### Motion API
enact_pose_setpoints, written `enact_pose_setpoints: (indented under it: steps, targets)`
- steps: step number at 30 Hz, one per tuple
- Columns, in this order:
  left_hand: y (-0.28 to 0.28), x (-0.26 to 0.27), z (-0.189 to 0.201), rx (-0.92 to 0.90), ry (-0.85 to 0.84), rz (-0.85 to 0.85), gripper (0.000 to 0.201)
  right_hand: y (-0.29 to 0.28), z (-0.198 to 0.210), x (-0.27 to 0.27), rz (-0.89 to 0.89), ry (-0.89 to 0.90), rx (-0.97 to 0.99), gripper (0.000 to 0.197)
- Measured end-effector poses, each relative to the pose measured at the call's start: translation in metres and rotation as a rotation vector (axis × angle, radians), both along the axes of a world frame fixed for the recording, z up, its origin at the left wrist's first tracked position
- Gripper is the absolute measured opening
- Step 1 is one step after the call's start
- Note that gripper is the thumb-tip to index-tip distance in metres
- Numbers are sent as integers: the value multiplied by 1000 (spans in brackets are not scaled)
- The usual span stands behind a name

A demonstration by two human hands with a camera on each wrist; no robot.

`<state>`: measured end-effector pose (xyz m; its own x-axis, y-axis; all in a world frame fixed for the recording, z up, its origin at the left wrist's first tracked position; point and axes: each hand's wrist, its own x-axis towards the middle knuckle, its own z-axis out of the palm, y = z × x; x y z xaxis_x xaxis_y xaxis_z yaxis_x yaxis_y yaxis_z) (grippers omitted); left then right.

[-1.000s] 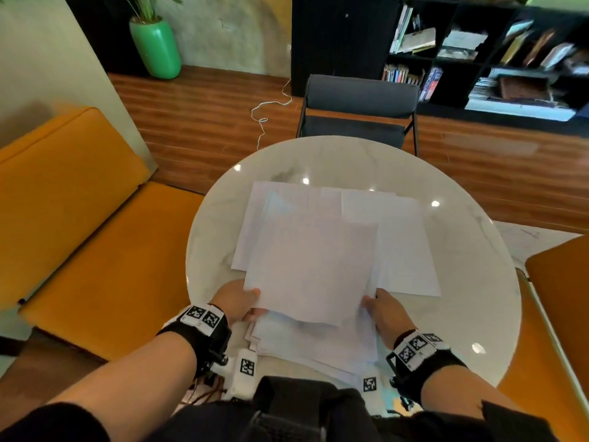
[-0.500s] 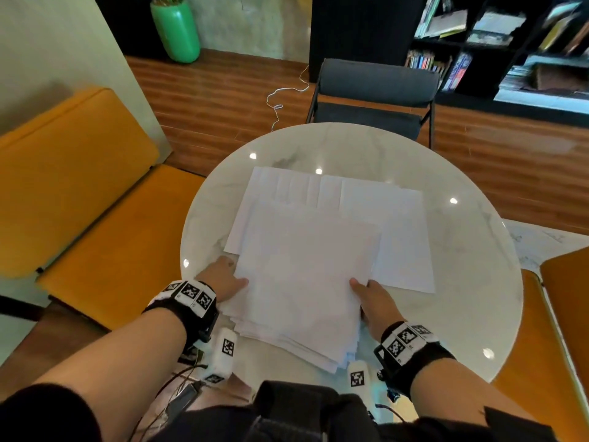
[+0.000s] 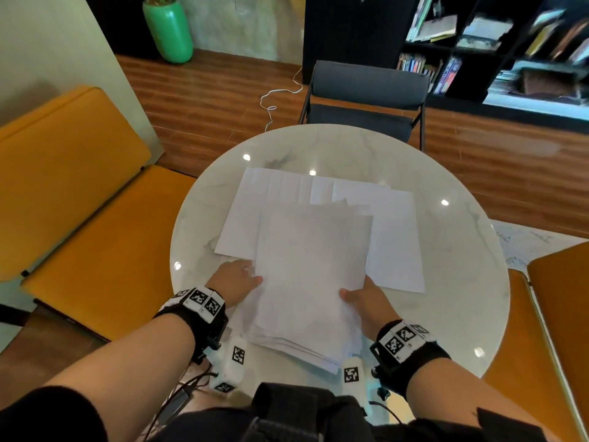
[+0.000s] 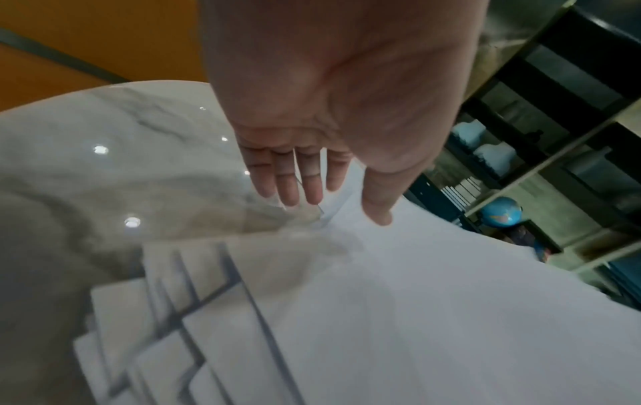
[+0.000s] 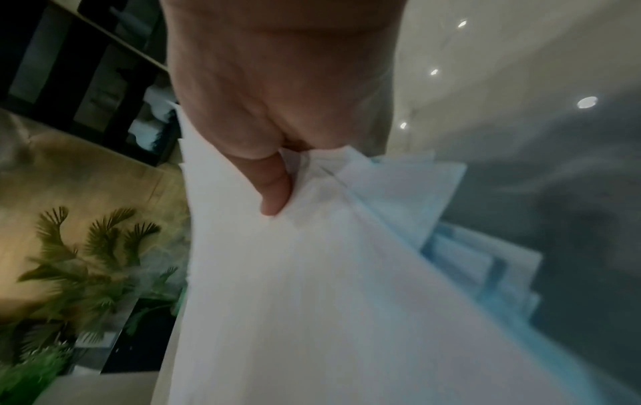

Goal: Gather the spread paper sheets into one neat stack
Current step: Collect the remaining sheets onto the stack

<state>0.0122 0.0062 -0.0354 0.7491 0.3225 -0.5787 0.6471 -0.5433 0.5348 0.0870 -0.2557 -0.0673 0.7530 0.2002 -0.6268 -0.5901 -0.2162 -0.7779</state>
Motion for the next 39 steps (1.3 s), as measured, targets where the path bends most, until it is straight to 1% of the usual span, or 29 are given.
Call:
enact_pose_setpoints:
  steps: [2, 3, 4, 5, 6, 7, 8, 10, 11, 12, 13, 15, 16, 17, 18, 19, 21, 23, 24, 26, 28, 31, 33, 34, 36, 38, 39]
  targets:
    - [5, 3, 4, -190, -111, 209, 69, -1, 9, 1, -24, 10, 79, 48]
    - [9, 5, 7, -315, -141, 297, 75, -1, 12, 3, -43, 27, 141, 44]
    - [14, 6, 8, -449, -148, 377, 80, 1, 19, 4, -56, 43, 208, 42]
    - [18, 7, 11, -585, -130, 458, 81, 3, 25, 5, -66, 55, 259, 38]
    - [22, 10, 16, -691, -103, 513, 74, 9, 32, 6, -62, 49, 297, 34]
    - [23, 12, 23, -754, -78, 521, 61, 15, 37, 6, -53, 30, 315, 32]
    - [24, 14, 26, -791, -55, 489, 48, 21, 41, 7, -40, 6, 312, 33]
    - [26, 22, 30, -789, -34, 415, 29, 33, 43, 10, -30, -27, 277, 42]
    - [29, 27, 30, -775, -37, 382, 25, 38, 42, 13, -31, -40, 256, 45]
    - [34, 28, 30, -742, -41, 358, 25, 41, 42, 16, -31, -52, 229, 46]
    - [41, 31, 29, -699, -49, 342, 31, 44, 40, 19, -27, -78, 176, 44]
    - [61, 33, 24, -633, -40, 324, 50, 49, 37, 28, 3, -182, -27, 35]
    - [72, 32, 20, -609, -40, 341, 52, 50, 35, 32, 8, -246, -151, 29]
    - [82, 31, 15, -591, -38, 352, 49, 47, 32, 37, -10, -303, -279, 26]
    - [92, 29, 9, -560, -30, 368, 46, 43, 29, 41, -38, -348, -410, 28]
    - [100, 27, 7, -522, -25, 378, 44, 38, 25, 45, -63, -365, -555, 35]
    - [117, 23, -3, -468, -7, 414, 41, 21, 17, 48, -47, -293, -818, 54]
    - [132, 17, -13, -432, 25, 462, 39, 6, 11, 47, 7, -180, -962, 72]
    - [139, 15, -19, -406, 38, 474, 43, 1, 8, 46, 20, -128, -997, 77]
    - [150, 13, -31, -383, 91, 471, 51, -5, 1, 43, 15, -62, -1020, 78]
    - [159, 13, -41, -381, 104, 471, 46, -5, -1, 40, 5, -73, -1041, 70]
    - [155, 13, -27, -413, 121, 427, 42, -2, 3, 43, 32, -127, -1117, 52]
    - [154, 13, -24, -437, 111, 417, 37, -5, 7, 52, 13, -141, -1131, 50]
    - [154, 12, -22, -433, 108, 417, 37, -6, 10, 56, -25, -127, -1113, 55]
    - [154, 11, -22, -433, 94, 432, 39, -8, 10, 59, -109, -85, -1065, 75]
    - [153, 11, -24, -448, 72, 443, 39, -5, 8, 56, -113, -80, -1081, 94]
    - [154, 11, -26, -453, 68, 446, 39, -2, 7, 55, -94, -89, -1114, 99]
